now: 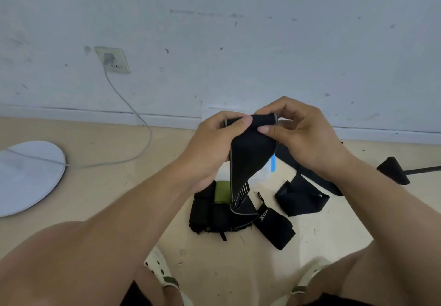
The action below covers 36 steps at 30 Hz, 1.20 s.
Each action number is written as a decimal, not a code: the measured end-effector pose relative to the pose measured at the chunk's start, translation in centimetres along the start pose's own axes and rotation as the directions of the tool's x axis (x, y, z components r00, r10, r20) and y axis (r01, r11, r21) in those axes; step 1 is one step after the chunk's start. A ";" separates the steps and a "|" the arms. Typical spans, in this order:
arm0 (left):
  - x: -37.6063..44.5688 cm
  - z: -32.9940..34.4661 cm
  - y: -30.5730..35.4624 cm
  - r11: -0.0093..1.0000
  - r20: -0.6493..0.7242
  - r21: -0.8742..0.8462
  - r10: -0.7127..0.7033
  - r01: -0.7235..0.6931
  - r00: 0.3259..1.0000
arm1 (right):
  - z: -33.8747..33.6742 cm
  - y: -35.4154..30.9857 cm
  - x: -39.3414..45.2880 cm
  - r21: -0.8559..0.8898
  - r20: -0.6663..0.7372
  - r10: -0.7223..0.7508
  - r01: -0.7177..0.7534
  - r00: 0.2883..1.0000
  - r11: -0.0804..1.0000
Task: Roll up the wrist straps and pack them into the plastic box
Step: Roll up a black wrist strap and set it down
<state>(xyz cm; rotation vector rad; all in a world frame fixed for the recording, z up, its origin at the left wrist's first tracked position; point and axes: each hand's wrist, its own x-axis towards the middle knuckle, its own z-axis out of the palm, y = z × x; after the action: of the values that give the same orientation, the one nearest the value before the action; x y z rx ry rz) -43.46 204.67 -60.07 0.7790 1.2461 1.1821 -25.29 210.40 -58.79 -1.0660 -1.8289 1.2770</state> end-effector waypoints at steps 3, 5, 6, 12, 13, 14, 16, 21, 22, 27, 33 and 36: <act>0.3 -0.5 -0.1 0.999 -0.024 0.003 0.037 -0.037 0.999 | -0.2 -0.2 0.1 0.063 0.019 0.069 -0.070 0.997 0.996; 0.2 -0.8 -0.3 0.997 -0.011 0.038 0.062 -0.062 0.998 | -0.4 -0.4 0.1 0.150 0.049 0.125 -0.131 0.991 0.980; 0.2 -1.0 -0.4 0.996 -0.008 0.056 0.074 -0.074 0.997 | -0.4 -0.4 0.1 0.185 0.060 0.147 -0.156 0.987 0.970; 0.2 -1.1 -0.9 0.986 -0.020 0.139 0.096 -0.092 0.995 | 0.2 0.3 0.2 0.252 0.069 0.209 -0.220 0.975 0.942; 0.2 -1.0 -1.0 0.981 -0.006 0.168 0.094 -0.092 0.996 | 0.3 0.3 0.2 0.251 0.065 0.214 -0.223 0.975 0.942; 0.2 -1.0 -1.1 0.976 0.003 0.197 0.097 -0.096 0.995 | 0.4 0.3 0.1 0.245 0.061 0.217 -0.226 0.974 0.943; 0.1 -0.8 -1.2 0.968 -0.002 0.226 0.112 -0.109 0.994 | 0.7 0.5 0.0 0.223 0.047 0.221 -0.226 0.974 0.948; 0.3 -0.7 -1.4 0.945 -0.020 0.290 0.164 -0.151 0.986 | 0.7 0.6 -0.2 0.164 0.038 0.185 -0.189 0.982 0.968; 0.4 -0.7 -1.4 0.942 -0.020 0.295 0.171 -0.158 0.985 | 0.6 0.5 -0.3 0.155 0.030 0.174 -0.176 0.984 0.972; 0.3 -0.4 -1.2 0.959 -0.003 0.239 0.156 -0.151 0.988 | 0.5 0.3 -0.3 0.060 -0.064 0.088 -0.085 0.994 0.995; 0.3 0.2 -0.9 0.997 -0.030 0.077 0.024 -0.022 0.999 | 0.7 0.7 -0.5 -0.014 -0.090 0.027 -0.029 0.996 0.999; 0.5 0.0 -0.9 0.997 -0.054 0.065 0.047 -0.043 0.997 | 0.5 0.5 -0.5 0.080 -0.051 0.099 -0.094 0.994 0.992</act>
<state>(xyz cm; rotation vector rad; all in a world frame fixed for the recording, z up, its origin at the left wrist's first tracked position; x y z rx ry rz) -43.24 204.87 -61.08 0.8298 1.3239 1.2122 -25.40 209.85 -59.49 -1.1479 -1.6914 1.3501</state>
